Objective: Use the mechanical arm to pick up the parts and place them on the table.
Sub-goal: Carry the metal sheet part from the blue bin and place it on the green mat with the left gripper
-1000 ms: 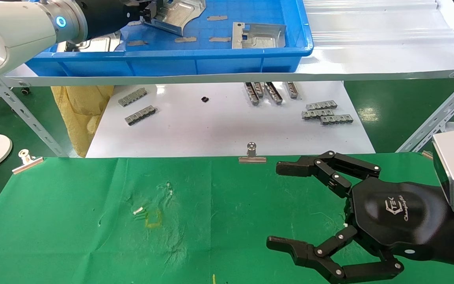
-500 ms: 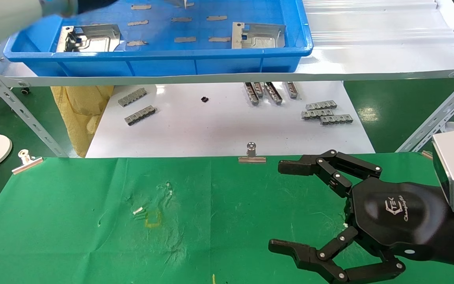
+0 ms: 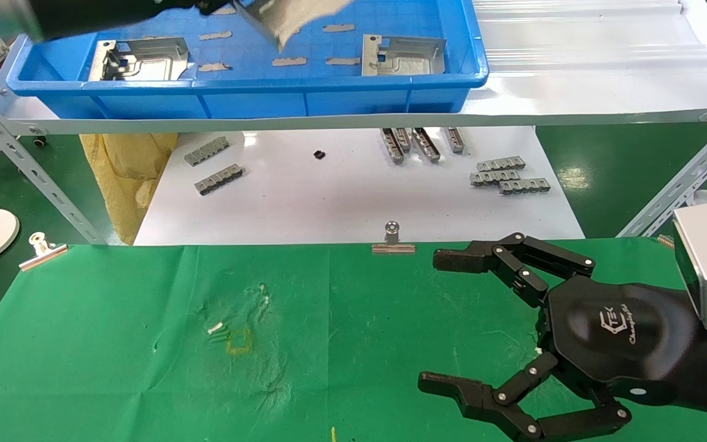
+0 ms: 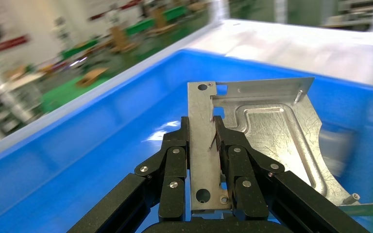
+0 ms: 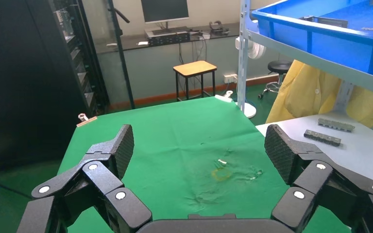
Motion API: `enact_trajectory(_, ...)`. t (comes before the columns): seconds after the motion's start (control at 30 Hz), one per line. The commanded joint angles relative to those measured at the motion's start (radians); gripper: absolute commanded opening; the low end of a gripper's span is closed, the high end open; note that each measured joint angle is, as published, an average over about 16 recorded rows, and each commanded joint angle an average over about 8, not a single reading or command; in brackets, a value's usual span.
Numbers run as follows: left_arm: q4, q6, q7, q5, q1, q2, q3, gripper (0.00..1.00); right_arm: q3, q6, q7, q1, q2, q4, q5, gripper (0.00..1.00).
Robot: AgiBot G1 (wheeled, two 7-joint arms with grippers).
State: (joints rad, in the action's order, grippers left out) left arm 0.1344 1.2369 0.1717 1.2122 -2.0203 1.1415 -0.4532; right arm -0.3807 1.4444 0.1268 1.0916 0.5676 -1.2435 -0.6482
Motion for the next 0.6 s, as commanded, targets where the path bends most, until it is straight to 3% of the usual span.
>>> enact_trajectory(0.03, 0.006, 0.084, 0.034, -0.013, 0.004, -0.028, 0.007, 0.00, 0.000, 0.000, 0.000, 0.000, 0.000, 0.000, 0.000, 1.00)
enact_trajectory(0.27, 0.023, 0.325, 0.129, -0.046, 0.047, -0.092, 0.014, 0.00, 0.000, 0.000, 0.000, 0.000, 0.000, 0.000, 0.000, 1.00)
enact_trajectory(0.6, 0.242, 0.369, 0.210, -0.111, 0.217, -0.216, -0.072, 0.00, 0.000, 0.000, 0.000, 0.000, 0.000, 0.000, 0.000, 1.00)
